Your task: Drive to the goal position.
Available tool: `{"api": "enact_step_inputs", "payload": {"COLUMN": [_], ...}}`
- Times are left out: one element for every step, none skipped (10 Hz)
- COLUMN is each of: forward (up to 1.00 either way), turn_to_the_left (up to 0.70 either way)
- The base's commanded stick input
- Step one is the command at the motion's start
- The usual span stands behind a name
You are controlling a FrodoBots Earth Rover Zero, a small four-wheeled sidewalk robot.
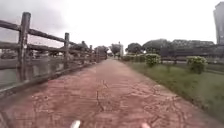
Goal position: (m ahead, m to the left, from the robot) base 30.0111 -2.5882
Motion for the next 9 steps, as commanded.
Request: {"api": "enact_step_inputs", "payload": {"forward": [0.70,0.70,0.70,0.70,0.70,0.70,0.70,0.70,0.70], "turn_to_the_left": [0.00,0.00,0.00,0.00,0.00,0.00,0.00,0.00,0.00]}}
